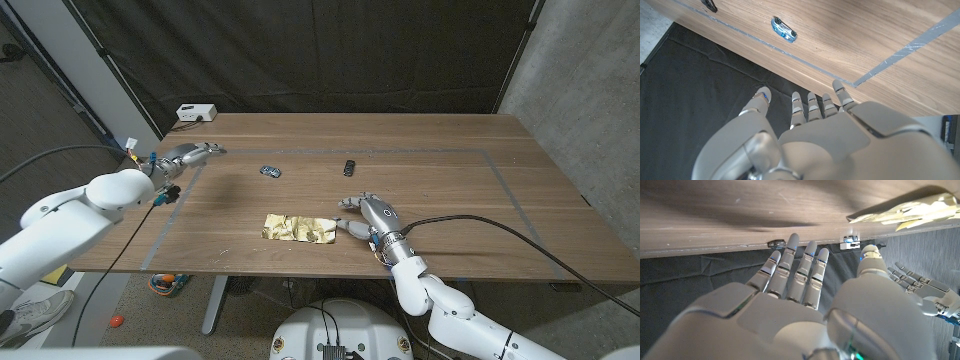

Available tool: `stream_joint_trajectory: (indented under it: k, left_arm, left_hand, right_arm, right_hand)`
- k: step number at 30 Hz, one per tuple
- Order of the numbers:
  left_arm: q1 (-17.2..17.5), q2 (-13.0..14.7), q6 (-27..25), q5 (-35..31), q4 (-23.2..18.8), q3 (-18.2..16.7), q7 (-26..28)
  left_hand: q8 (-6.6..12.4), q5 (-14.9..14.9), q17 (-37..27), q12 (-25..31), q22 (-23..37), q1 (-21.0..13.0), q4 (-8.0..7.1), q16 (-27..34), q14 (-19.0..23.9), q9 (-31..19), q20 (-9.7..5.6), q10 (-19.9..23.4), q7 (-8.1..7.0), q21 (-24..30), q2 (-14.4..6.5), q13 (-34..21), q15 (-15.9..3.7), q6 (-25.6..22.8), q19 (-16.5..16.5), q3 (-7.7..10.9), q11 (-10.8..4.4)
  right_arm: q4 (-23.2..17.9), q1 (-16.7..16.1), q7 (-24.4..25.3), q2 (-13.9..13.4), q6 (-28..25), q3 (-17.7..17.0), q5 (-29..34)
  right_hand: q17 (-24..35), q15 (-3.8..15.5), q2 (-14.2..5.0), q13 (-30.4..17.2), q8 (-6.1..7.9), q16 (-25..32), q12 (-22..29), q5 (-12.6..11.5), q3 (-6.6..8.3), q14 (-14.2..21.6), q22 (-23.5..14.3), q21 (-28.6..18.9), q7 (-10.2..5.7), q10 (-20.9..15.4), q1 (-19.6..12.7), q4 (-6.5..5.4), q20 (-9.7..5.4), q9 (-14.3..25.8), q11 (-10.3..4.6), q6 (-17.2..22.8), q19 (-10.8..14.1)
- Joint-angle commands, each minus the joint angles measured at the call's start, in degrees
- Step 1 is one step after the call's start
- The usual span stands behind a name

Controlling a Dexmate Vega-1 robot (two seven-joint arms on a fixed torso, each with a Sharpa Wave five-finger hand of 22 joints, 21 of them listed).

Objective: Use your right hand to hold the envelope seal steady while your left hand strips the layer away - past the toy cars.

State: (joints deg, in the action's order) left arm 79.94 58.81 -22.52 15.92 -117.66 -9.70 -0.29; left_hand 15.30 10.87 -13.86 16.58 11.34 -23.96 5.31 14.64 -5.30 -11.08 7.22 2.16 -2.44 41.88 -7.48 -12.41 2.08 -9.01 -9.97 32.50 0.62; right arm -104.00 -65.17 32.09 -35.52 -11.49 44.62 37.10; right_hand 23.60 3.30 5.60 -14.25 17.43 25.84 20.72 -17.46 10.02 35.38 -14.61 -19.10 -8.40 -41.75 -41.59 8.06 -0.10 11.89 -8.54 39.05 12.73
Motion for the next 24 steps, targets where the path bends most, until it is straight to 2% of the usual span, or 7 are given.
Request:
stream_joint_trajectory:
  k: [1, 7, 13, 15, 24]
  left_arm:
    - [-1.55, 1.7, 1.38, 1.59, 1.08, 1.84, 0.35]
    - [-1.23, 1.76, 1.6, 2.44, 0.77, 1.6, 0.94]
    - [-1.3, 1.73, 1.83, 3.0, 0.51, 1.91, 1.51]
    - [-1.3, 1.72, 1.86, 3.15, 0.39, 1.99, 1.74]
    - [-0.91, 1.93, 1.16, 3.76, -0.22, 2.08, 2.47]
  left_hand:
    - [-0.31, 0.35, -0.26, -0.06, 0.13, 0.02, -0.49, 0.01, -0.69, -0.23, 0.18, -0.03, 0.09, -0.3, -0.46, -0.07, -0.04, -0.3, -11.21, 0.15, 0.16]
    - [-0.47, 0.36, -0.4, -0.14, 0.16, 0.3, -0.78, -0.07, -0.99, -0.24, 0.14, -0.12, 0.23, -0.32, -0.5, -0.1, 0.01, -0.33, -11.25, 0.07, 0.32]
    - [-0.59, 0.36, -0.5, -0.26, 0.18, 0.52, -1.01, -0.21, -1.42, -0.25, 0.09, -0.33, 0.36, -0.4, -0.54, -0.11, 0.05, -0.37, -11.49, 0.0, 0.4]
    - [-0.62, 0.37, -0.53, -0.31, 0.18, 0.59, -1.09, -0.23, -1.49, -0.25, 0.11, -0.44, 0.4, -0.43, -0.56, -0.13, 0.06, -0.4, -11.58, -0.02, 0.4]
    - [-0.87, 0.39, -0.67, -0.49, 0.22, 0.92, -1.41, -0.34, -1.86, -0.25, 0.08, -0.8, 0.39, -0.46, -0.55, -0.17, 0.08, -0.32, -11.71, -0.12, 0.5]
  right_arm:
    - [0.65, -0.53, 1.7, 0.33, -0.94, 1.34, 0.62]
    - [0.75, -1.03, 2.91, -0.12, -0.89, 1.84, 1.5]
    - [2.05, -0.94, 5.27, -0.24, 0.75, 2.24, 2.27]
    - [2.41, -0.82, 5.51, -0.31, 1.14, 2.44, 2.52]
    - [3.41, -0.2, 5.14, -0.53, 3.31, 3.1, 2.5]
  right_hand:
    - [2.92, 8.96, 0.12, -1.36, 0.28, 2.88, 0.73, -0.69, -1.02, 0.89, -1.04, -0.92, -0.11, -0.69, -1.59, 0.09, -0.2, 0.61, -0.33, -0.42, 0.25]
    - [8.35, 8.86, 0.07, -3.94, 0.2, 7.26, 1.72, -1.17, -2.34, -0.29, -2.79, -2.12, -0.4, -0.23, -3.99, 0.2, -0.3, 1.12, -0.99, -0.61, 0.17]
    - [12.57, 8.96, -0.89, -5.97, 0.31, 10.6, 2.89, -1.87, -2.79, -1.58, -4.1, -3.24, -0.67, -0.67, -6.69, 0.34, 0.3, 1.41, -1.06, -0.32, 0.43]
    - [14.23, 8.99, -1.13, -6.79, 0.49, 12.04, 3.51, -2.15, -3.0, -1.72, -4.59, -3.65, -1.15, -1.02, -7.79, 0.41, 0.07, 1.52, -1.29, 0.13, 0.45]
    - [18.53, 8.94, -1.26, -8.99, 0.5, 15.53, 4.93, -2.63, -4.26, -2.62, -5.87, -4.8, -1.18, -0.97, -9.19, -0.03, 0.14, 1.36, -1.45, 1.01, 0.55]
